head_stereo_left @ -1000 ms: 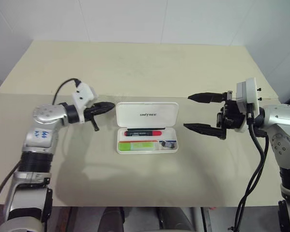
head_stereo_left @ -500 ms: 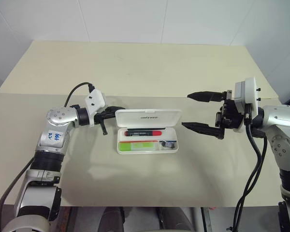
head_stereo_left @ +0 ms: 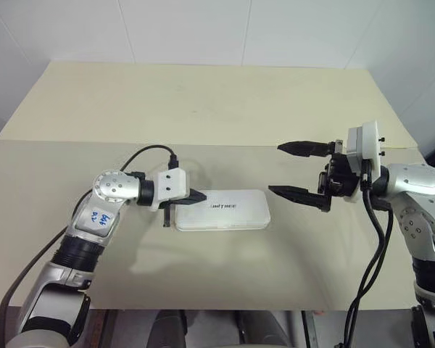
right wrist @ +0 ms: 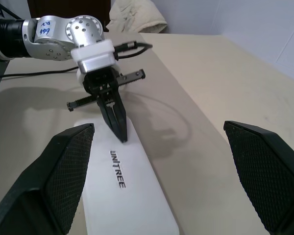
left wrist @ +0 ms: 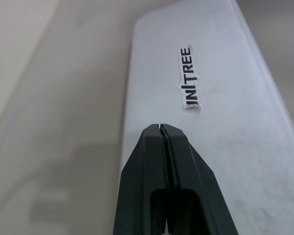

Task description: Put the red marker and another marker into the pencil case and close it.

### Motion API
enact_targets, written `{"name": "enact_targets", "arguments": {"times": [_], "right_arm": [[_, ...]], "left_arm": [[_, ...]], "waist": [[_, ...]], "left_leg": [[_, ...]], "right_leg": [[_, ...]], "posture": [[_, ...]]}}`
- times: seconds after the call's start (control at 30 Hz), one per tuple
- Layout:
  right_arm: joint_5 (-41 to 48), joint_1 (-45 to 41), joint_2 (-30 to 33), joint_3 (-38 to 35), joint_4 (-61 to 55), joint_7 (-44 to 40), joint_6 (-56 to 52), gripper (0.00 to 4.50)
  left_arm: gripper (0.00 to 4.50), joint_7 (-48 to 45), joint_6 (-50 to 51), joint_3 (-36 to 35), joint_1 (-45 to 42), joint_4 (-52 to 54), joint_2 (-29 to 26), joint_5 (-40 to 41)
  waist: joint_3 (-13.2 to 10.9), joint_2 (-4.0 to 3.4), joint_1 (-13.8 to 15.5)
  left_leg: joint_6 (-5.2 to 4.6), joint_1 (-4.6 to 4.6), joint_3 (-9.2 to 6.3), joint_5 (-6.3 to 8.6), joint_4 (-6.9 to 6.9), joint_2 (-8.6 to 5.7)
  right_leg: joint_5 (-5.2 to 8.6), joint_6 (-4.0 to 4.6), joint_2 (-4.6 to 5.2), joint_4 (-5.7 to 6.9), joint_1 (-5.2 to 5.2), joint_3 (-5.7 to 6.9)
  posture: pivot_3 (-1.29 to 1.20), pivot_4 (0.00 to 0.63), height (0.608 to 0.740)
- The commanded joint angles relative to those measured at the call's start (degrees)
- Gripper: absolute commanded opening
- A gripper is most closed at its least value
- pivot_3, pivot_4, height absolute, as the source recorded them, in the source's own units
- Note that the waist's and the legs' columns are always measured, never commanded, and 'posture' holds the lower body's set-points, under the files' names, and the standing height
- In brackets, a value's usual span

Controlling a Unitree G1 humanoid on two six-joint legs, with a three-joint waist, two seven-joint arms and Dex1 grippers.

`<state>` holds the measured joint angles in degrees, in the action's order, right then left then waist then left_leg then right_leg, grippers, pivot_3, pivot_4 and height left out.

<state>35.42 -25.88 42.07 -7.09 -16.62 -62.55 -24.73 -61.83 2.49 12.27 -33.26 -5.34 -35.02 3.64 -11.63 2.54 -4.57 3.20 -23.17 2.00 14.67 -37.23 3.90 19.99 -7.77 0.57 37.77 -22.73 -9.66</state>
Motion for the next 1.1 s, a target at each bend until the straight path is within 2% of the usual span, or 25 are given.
{"name": "enact_targets", "arguments": {"times": [0.03,0.4,0.6,0.7,0.8,1.1], "right_arm": [[0.88,0.82,-0.61,-1.22,-3.08,1.37,1.17,4.50],[1.08,3.84,-1.96,-1.51,-5.51,4.06,1.29,4.50],[1.03,4.38,-2.24,-1.18,-5.37,4.56,1.45,4.50],[1.70,4.66,-1.22,-1.76,-4.74,7.24,-3.11,4.50],[1.16,5.51,-0.81,-2.31,-4.28,6.38,-2.20,4.50],[-0.99,7.52,3.18,-5.70,0.30,1.52,3.52,4.50]], "left_arm": [[0.02,0.98,3.15,3.17,0.85,4.19,0.72,-2.79],[0.02,2.48,10.63,5.29,0.87,7.22,0.90,-4.23],[0.02,2.40,9.96,-3.87,-0.06,9.19,2.67,6.30],[0.02,2.09,8.89,-9.53,0.58,9.63,1.05,10.19],[0.61,1.75,8.88,-14.23,2.17,10.52,-1.57,13.02],[3.54,1.99,9.69,-24.85,10.11,11.17,-10.16,15.90]], "waist": [[0.00,-0.01,0.02],[0.02,0.01,0.08],[0.02,0.01,-0.03],[0.02,0.01,-0.16],[0.02,0.01,-0.27],[0.01,0.02,-0.17]], "left_leg": [[0.00,0.00,0.00,0.00,0.00,0.00],[-0.01,0.11,-0.06,-0.01,-0.04,-0.04],[-0.02,0.09,-0.07,-0.02,-0.04,-0.04],[-0.02,0.09,-0.08,-0.02,0.01,-0.03],[-0.02,0.09,-0.07,-0.02,0.08,-0.02],[-0.02,0.06,-0.05,-0.01,0.11,-0.03]], "right_leg": [[0.00,0.00,0.00,0.00,0.01,0.00],[-0.03,-0.05,0.00,-0.02,0.18,0.00],[-0.04,-0.07,0.00,-0.02,0.16,-0.01],[-0.04,-0.07,0.00,-0.04,0.14,0.00],[-0.04,-0.06,-0.01,-0.06,0.10,0.00],[-0.04,-0.07,0.04,-0.19,0.13,0.02]], "posture": [[0.00,0.150,0.740],[0.00,0.150,0.740],[0.00,0.150,0.740],[0.00,0.150,0.740],[0.00,0.150,0.740],[0.00,0.150,0.740]]}}
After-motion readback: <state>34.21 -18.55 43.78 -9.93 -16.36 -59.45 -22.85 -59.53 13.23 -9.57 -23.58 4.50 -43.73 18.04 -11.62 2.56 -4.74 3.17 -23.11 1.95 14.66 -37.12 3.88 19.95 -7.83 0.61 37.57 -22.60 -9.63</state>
